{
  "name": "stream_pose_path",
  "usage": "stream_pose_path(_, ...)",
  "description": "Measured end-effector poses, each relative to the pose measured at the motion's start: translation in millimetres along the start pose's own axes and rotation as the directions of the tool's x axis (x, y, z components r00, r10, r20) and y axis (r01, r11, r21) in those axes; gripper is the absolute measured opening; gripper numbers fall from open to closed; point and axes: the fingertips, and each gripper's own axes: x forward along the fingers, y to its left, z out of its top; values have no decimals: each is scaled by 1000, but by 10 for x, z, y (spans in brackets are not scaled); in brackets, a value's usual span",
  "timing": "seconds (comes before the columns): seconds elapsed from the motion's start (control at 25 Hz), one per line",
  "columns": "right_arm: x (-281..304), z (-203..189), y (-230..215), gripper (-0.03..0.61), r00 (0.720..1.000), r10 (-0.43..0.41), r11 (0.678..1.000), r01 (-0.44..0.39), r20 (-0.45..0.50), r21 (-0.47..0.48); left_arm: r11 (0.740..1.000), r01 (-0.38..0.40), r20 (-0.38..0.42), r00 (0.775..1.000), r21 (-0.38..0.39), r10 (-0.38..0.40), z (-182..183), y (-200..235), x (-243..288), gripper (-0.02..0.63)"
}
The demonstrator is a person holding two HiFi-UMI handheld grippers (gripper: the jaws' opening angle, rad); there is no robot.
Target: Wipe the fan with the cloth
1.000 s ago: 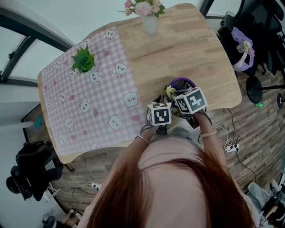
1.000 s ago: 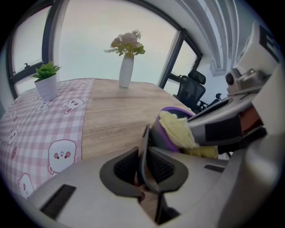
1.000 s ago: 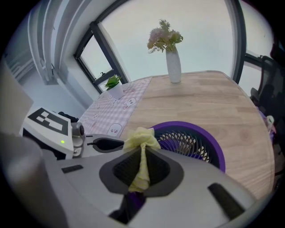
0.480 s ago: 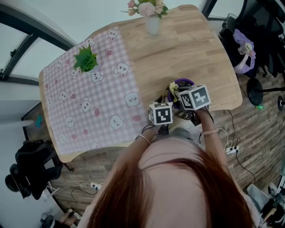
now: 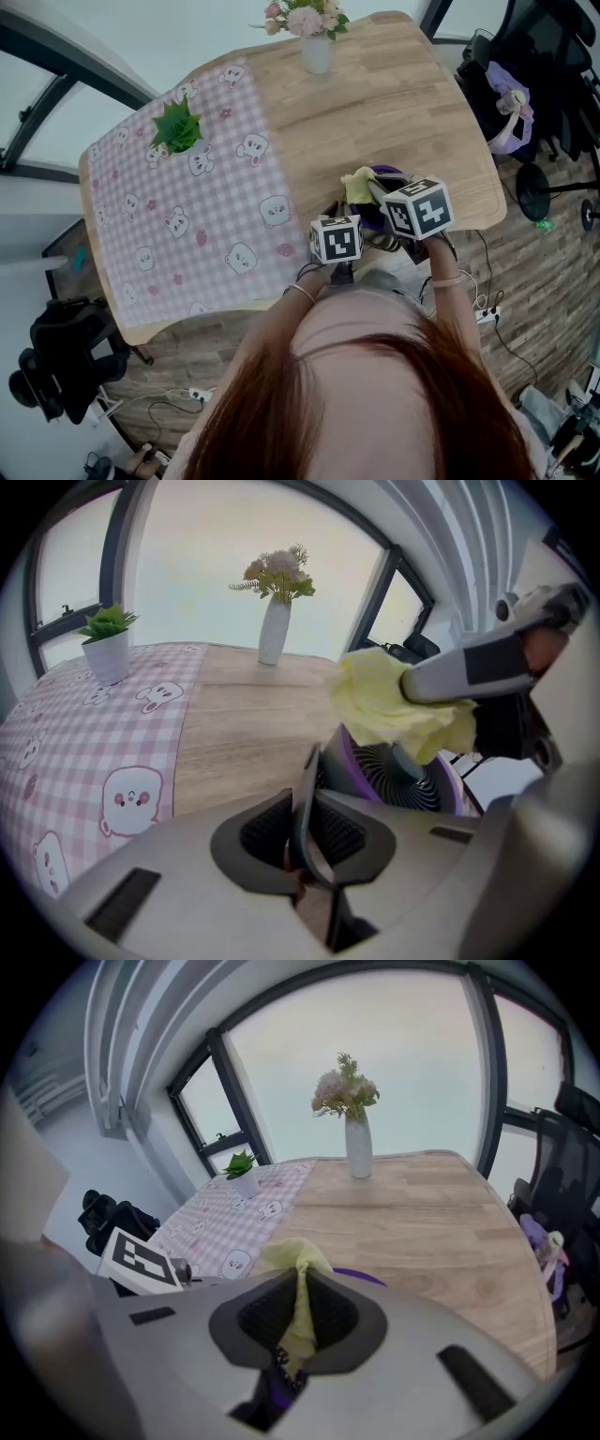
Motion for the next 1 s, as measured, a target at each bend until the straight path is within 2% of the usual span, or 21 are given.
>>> stream_pose_path(0.12, 59, -20, 102, 25, 999, 49, 998, -49, 2, -26, 1000, 1, 0, 1000, 2, -1, -7, -2, 9, 51)
stream_pose_path(0.36, 297, -148, 264, 25, 992, 108, 990, -114, -72, -88, 1000, 0, 3, 1000, 10, 0, -12, -6, -1, 51)
stream_pose_path(0.6, 478, -204, 214, 25, 988, 68, 984, -89, -137, -152, 1000, -2, -2, 1000, 12, 2, 2, 1, 5, 51)
stream_pose_path(1.0, 511, -133, 43, 25, 991, 26, 988, -45, -129, -148, 1000, -8, 9, 1000, 17, 8, 6, -5, -15, 51)
